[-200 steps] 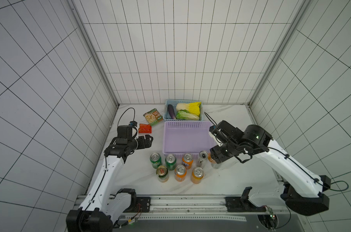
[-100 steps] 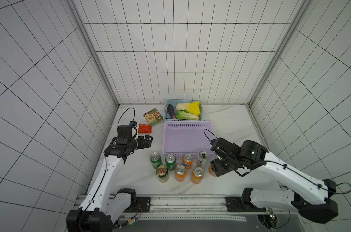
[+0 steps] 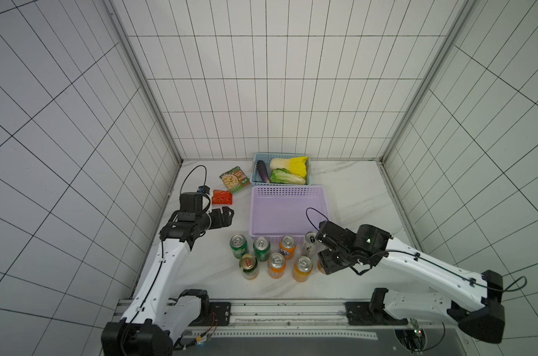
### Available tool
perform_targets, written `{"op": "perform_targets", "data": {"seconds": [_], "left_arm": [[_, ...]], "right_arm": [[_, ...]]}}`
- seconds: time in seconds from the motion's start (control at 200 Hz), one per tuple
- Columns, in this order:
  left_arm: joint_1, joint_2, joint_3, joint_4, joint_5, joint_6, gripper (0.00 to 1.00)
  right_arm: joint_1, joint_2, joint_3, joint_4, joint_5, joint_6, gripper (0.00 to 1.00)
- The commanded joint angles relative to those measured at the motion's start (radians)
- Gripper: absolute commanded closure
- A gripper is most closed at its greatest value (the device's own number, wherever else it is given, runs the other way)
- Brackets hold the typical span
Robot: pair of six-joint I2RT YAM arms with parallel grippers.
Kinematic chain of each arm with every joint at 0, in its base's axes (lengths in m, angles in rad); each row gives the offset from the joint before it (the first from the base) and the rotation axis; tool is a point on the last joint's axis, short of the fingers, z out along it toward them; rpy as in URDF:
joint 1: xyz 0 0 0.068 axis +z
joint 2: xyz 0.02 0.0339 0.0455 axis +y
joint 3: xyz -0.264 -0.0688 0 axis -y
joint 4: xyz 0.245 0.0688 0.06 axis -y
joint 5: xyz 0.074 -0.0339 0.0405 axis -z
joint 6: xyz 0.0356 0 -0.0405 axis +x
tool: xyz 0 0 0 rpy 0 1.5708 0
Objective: Take out the drinks from the basket
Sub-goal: Place the drink at the center of the board.
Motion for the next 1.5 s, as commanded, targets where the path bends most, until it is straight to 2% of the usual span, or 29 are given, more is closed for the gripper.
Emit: {"op": "perform_targets", "data": {"seconds": [0.0, 0.675, 1.494], "left_arm": [[0.005, -0.005, 0.007, -0.001, -0.009, 0.015, 0.02], [0.005, 0.000, 0.005, -0.001, -0.008, 0.015, 0.02], [0.005, 0.002, 0.007, 0.000, -0.007, 0.015, 0.02]], "right_arm": [[0.011, -0.029, -0.036, 0.052, 0.034, 0.025, 0.32], [0.011, -0.034, -0.192, 0.171, 0.028, 0.067, 0.32], [0.011, -0.028, -0.287, 0.257, 0.031, 0.107, 0.31]]}}
